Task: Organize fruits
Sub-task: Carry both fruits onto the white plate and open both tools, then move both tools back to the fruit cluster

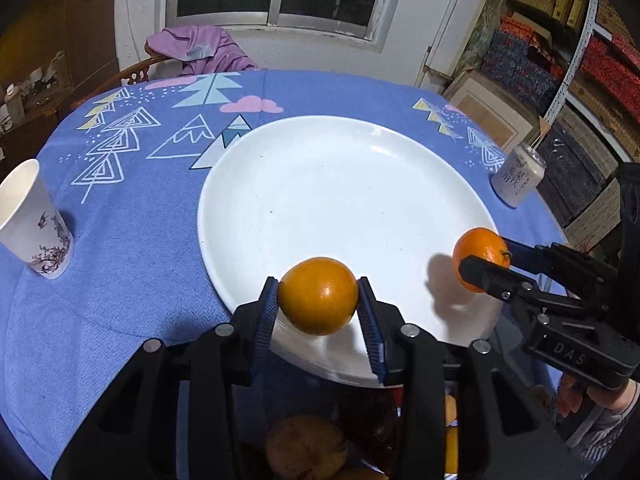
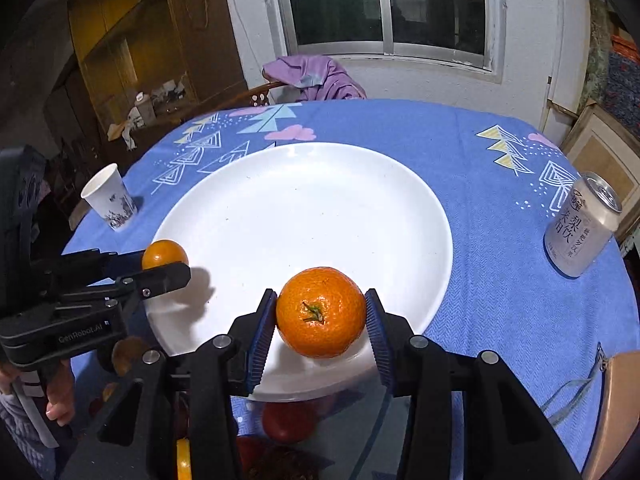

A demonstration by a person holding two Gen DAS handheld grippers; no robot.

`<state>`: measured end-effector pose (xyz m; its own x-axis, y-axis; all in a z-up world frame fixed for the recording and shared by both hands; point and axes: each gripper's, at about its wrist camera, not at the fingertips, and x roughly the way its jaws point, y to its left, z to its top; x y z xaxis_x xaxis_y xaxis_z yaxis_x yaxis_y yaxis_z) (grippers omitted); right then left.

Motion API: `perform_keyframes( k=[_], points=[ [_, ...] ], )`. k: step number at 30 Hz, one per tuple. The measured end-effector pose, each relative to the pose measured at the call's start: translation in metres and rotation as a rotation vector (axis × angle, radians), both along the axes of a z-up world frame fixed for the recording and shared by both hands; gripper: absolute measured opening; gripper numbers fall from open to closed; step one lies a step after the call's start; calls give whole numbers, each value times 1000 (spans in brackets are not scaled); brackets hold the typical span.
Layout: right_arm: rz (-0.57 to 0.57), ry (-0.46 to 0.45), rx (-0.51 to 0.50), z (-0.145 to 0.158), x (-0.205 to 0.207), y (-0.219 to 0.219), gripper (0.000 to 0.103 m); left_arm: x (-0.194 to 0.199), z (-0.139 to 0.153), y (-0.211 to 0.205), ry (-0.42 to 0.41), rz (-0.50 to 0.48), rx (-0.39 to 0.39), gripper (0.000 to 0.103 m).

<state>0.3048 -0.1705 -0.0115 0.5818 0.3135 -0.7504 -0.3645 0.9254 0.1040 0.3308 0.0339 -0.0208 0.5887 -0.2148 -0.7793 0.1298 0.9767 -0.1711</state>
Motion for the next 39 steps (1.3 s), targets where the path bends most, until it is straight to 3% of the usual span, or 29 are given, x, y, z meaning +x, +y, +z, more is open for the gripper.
perform_keyframes(
  k=[2, 6, 9, 12, 14, 17, 22, 30, 33, 35, 39],
  points=[
    [0, 9, -19, -5, 0, 2, 47, 1, -3, -2, 1, -4, 12, 39],
    [1, 19, -27, -9, 0, 2, 47, 1, 0, -2, -12, -6, 14, 51],
    [2, 12, -18, -6, -1, 0, 47, -2, 4, -2, -24, -1, 20, 52],
    [-6, -12, -2, 2, -4, -2, 47, -8, 10, -1, -36, 7, 12, 52],
    [-10, -33, 3, 8, -6, -3, 55, -12, 14, 1, -48, 14, 5, 54],
    [-7, -57, 8, 15, -10, -4, 55, -23, 19, 3, -66, 28, 11, 59],
    [-7, -108, 59, 36, -29, -15, 55, -46, 32, 14, -103, 55, -6, 59],
    [-6, -170, 176, 53, -100, -41, 55, -117, 37, 34, -150, 82, -29, 61],
    [-8, -188, 209, 46, -138, -52, 55, -155, 35, 35, -190, 78, -15, 72],
    [-18, -206, 243, 39, -167, -63, 56, -185, 27, 31, -222, 76, 26, 73],
    [-51, -170, 340, 11, -209, -87, 65, -214, 2, 24, -177, 34, 46, 74]
  ],
)
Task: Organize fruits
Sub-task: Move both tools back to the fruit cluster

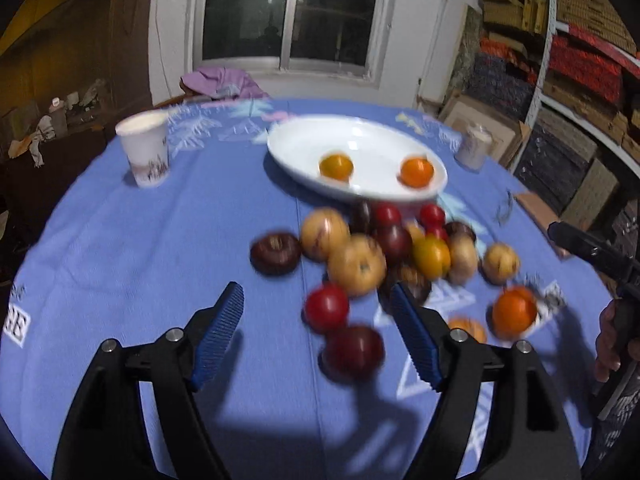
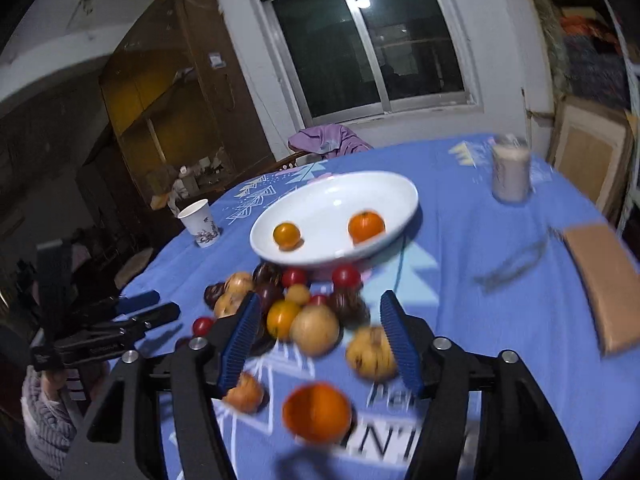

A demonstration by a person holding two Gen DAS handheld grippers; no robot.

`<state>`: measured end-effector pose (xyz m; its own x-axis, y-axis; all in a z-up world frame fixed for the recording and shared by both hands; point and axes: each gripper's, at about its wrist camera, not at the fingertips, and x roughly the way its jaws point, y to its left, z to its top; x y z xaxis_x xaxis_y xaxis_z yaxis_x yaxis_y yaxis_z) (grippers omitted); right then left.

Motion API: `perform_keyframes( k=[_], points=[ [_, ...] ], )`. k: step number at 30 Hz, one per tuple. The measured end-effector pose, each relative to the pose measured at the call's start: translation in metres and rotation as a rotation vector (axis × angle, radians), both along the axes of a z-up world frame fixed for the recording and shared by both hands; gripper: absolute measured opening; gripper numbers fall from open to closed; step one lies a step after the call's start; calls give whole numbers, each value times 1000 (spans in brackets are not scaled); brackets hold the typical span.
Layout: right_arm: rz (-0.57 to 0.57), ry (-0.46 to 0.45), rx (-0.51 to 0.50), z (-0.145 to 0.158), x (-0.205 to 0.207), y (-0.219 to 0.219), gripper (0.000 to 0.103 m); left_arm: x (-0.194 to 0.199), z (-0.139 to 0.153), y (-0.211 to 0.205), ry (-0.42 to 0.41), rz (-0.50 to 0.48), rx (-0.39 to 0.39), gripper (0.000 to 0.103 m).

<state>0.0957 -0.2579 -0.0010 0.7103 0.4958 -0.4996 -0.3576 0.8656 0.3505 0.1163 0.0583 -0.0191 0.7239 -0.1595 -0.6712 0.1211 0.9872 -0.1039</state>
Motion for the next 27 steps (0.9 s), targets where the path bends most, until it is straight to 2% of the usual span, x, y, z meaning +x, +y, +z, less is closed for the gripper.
perform_keyframes(
  k=[4, 11, 17, 27],
  points=[
    [35, 57, 39, -15, -11, -5, 65, -12, -11, -11, 17, -34, 38, 74],
    [96, 98, -23, -20, -9, 15, 66, -8, -15, -18, 48, -73, 44, 74],
    [55, 165, -36, -29, -1, 13, 66, -3, -19, -18, 73, -71, 26, 74],
    [68, 227, -105, -39, 5, 24, 66, 2, -23, -23, 94, -90, 42, 74]
  ],
)
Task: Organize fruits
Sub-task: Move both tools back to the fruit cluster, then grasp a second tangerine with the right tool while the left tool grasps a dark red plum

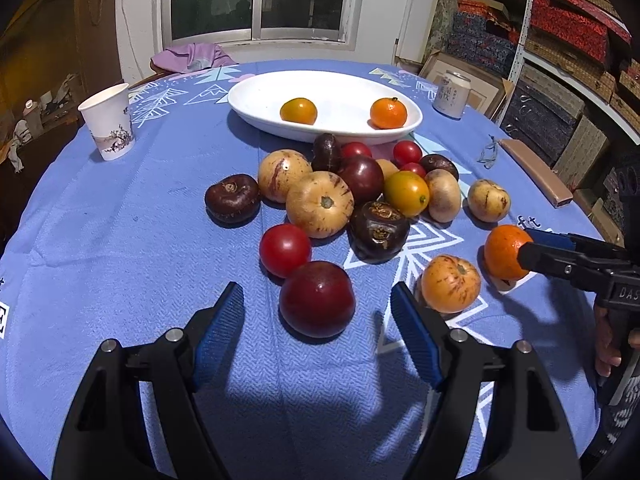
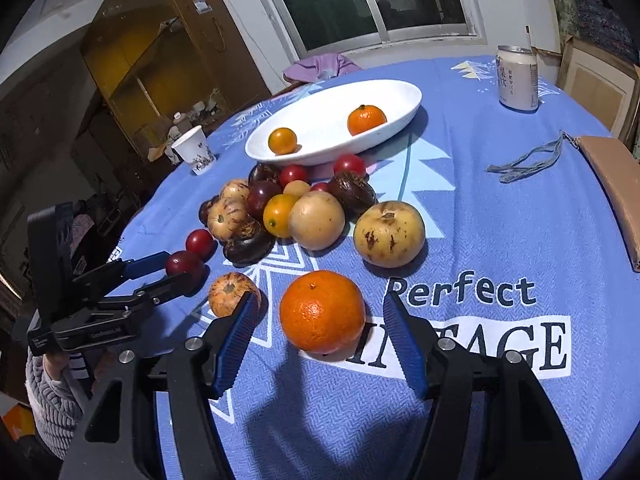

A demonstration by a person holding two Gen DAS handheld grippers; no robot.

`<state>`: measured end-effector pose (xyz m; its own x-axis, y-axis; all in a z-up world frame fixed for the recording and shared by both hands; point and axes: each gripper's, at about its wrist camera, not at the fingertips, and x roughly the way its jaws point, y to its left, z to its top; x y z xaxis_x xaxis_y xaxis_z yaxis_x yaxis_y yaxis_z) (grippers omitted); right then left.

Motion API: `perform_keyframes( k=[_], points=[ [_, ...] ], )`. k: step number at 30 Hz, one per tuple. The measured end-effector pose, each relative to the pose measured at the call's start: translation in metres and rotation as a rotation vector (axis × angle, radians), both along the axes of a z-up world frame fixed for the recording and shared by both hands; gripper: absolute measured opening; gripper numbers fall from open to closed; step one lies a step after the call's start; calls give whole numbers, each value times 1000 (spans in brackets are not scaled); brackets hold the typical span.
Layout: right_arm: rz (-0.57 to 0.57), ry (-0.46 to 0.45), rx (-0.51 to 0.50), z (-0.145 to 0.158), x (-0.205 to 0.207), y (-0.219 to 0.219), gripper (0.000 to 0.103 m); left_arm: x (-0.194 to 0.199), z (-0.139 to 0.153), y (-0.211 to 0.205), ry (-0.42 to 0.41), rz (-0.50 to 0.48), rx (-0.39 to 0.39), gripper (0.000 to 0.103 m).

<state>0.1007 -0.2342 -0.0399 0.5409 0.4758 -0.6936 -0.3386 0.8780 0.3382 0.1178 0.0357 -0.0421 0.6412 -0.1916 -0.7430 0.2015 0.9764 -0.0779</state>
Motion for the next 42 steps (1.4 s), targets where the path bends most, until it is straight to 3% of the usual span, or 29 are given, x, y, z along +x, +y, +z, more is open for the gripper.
perform_keyframes(
  k=[4, 9, 13, 15, 20, 27, 36, 42],
  points=[
    [21, 1, -31, 0, 0, 7, 62, 1, -1, -1, 7, -4, 0, 74],
    [33, 13, -70, -2, 0, 13, 57, 4, -4, 0, 26, -5, -15, 62],
    [34, 22, -81, -3, 0, 15, 56, 6, -5, -1, 31, -11, -30, 59],
    [27, 27, -73, -4, 1, 12, 48, 7, -6, -3, 36, -19, -28, 53],
    [30, 39, -45, -5, 3, 9, 48, 8, -7, -2, 43, -17, -40, 38],
    [29, 38, -15, -4, 3, 4, 47, 6, -5, 1, 29, -12, -54, 38],
    [33, -28, 19, 6, -6, 0, 47, 2, 3, 6, -5, 16, -60, 38],
    [57, -80, -20, 24, -1, 6, 47, 13, 22, 6, -23, 21, -71, 38]
  ],
)
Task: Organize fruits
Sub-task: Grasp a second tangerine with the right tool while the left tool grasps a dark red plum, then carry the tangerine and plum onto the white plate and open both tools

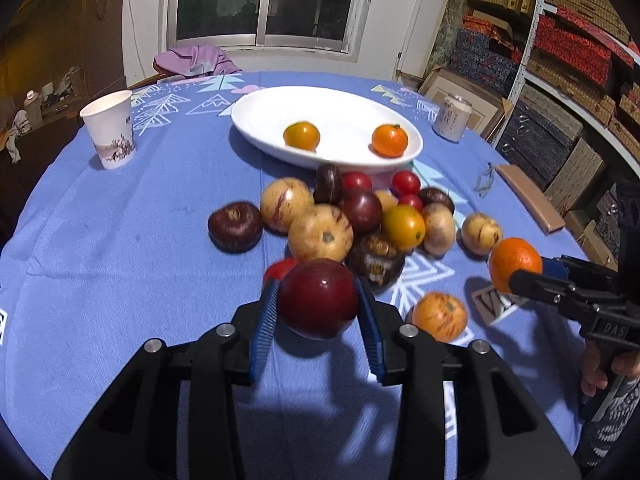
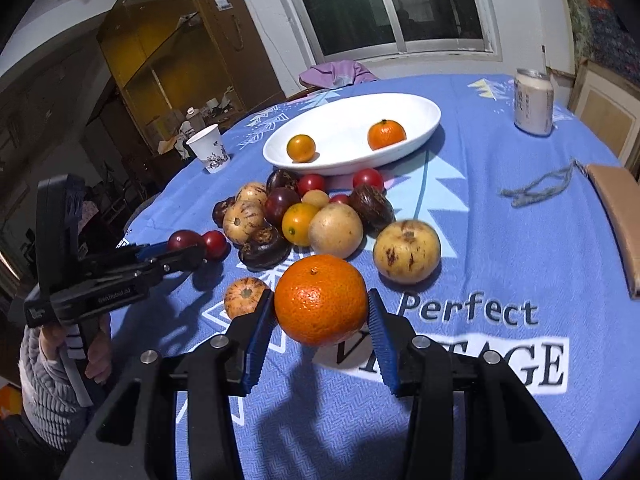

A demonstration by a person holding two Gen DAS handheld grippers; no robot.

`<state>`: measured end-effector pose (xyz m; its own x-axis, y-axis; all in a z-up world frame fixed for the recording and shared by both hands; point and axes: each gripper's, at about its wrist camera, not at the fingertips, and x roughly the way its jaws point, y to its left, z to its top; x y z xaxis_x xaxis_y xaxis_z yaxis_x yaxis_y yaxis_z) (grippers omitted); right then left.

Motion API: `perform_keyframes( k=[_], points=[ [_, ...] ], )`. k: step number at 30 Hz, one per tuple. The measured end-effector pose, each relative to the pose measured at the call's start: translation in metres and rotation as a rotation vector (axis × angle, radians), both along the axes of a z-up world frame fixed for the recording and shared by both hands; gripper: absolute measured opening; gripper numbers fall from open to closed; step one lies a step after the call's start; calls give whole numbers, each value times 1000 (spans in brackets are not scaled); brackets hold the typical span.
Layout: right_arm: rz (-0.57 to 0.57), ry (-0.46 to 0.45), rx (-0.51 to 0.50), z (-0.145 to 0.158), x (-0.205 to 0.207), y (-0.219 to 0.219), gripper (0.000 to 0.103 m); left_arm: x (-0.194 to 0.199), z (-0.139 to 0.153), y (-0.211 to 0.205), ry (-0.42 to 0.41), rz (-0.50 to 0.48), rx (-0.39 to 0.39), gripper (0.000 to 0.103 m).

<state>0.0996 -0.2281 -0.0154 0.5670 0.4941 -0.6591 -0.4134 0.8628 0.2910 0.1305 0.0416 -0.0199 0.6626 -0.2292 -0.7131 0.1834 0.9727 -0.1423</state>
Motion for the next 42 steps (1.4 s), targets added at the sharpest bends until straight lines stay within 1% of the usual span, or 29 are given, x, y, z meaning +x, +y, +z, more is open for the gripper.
perform_keyframes(
  k=[3, 4, 7, 10, 15, 19, 22, 25, 28, 32, 35, 37, 38, 39, 41, 42],
  points=[
    [-4, -47, -30, 23, 14, 2, 47, 18, 17, -2, -24, 6, 9, 38],
    [-3, -59, -40, 33, 24, 3, 47, 29, 24, -3, -33, 11, 17, 38],
    [-18, -66, -54, 50, 56, 8, 47, 58, 37, -6, -45, 27, 32, 38],
    [-41, -64, -75, 59, 92, 14, 47, 91, 44, -8, -40, 41, 30, 38],
    [-82, -29, -79, 58, 158, 21, 47, 147, 47, -6, -33, 69, 48, 38],
    [-105, 13, -67, 46, 205, 24, 47, 180, 43, 0, -18, 81, 32, 38],
    [-110, 32, -55, 35, 229, 26, 47, 204, 36, 2, -7, 90, 36, 38],
    [-110, 41, -59, 25, 243, 28, 47, 221, 28, 1, 8, 85, 36, 38],
    [-112, 52, -70, 16, 250, 31, 47, 230, 17, 1, 19, 81, 39, 38],
    [-114, 72, -85, 3, 258, 34, 47, 235, 1, 2, 57, 71, 34, 38],
    [-109, 87, -97, -3, 261, 35, 48, 236, -4, 3, 67, 68, 32, 39],
    [-112, 90, -98, -3, 260, 35, 48, 234, -5, 4, 67, 69, 29, 43],
    [-111, 93, -100, -4, 260, 36, 48, 234, -5, 5, 60, 73, 29, 53],
    [-110, 93, -101, -3, 259, 36, 48, 233, -3, 5, 50, 78, 31, 58],
    [-116, 80, -102, -1, 259, 35, 48, 230, 3, 6, 35, 79, 26, 61],
    [-115, 75, -100, 0, 258, 35, 48, 229, 5, 6, 30, 77, 24, 61]
  ],
)
